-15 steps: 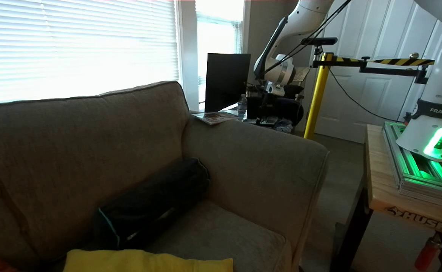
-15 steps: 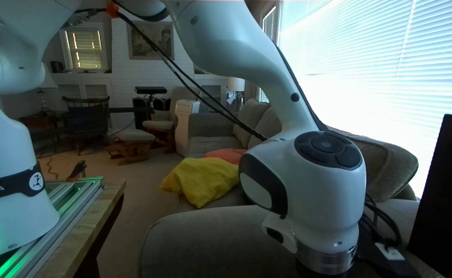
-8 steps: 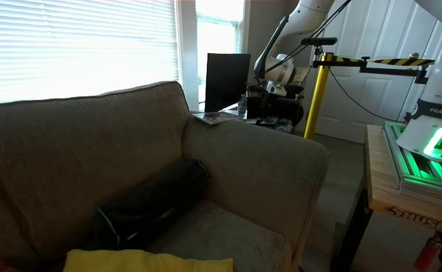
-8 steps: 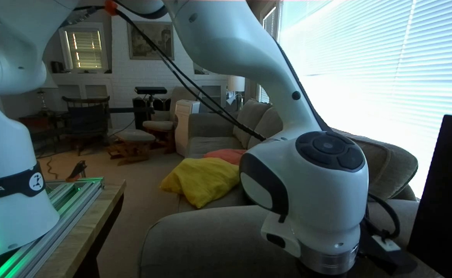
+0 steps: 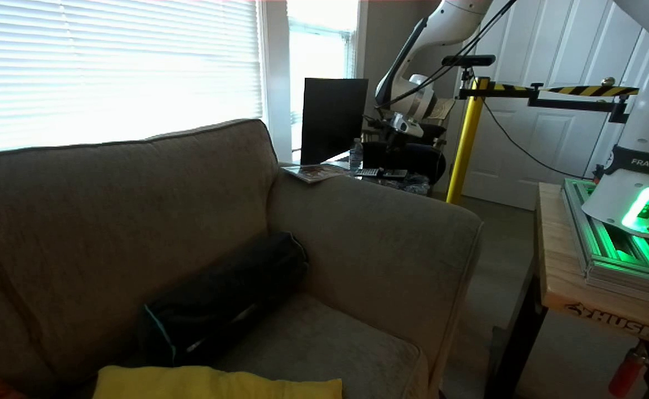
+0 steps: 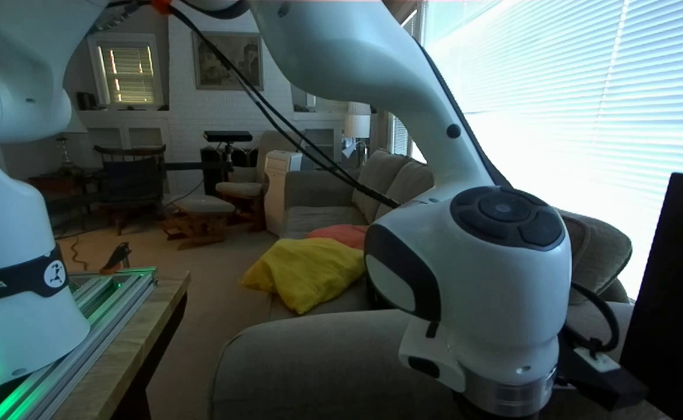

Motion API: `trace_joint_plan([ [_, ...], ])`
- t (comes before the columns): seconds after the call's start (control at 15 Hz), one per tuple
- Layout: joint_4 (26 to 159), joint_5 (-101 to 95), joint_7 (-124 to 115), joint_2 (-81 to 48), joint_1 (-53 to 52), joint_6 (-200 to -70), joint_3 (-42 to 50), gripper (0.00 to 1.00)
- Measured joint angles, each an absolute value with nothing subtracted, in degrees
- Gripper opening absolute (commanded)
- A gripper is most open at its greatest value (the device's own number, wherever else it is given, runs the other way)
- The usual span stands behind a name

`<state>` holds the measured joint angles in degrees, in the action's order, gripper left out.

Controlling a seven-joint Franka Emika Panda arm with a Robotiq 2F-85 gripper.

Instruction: Take the remote controller off of the armrest and put it on the table

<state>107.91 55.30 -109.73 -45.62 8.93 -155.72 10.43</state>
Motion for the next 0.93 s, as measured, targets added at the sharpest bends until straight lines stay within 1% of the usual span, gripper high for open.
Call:
trace_joint_plan([
  [0.4,106.25,55.70,-115.80,-49.88,8.68,-157.27,9.60,0.31],
  [0.93,100.54,55.66,-118.89,-56.76,8.62,-157.31,9.52,0.31],
])
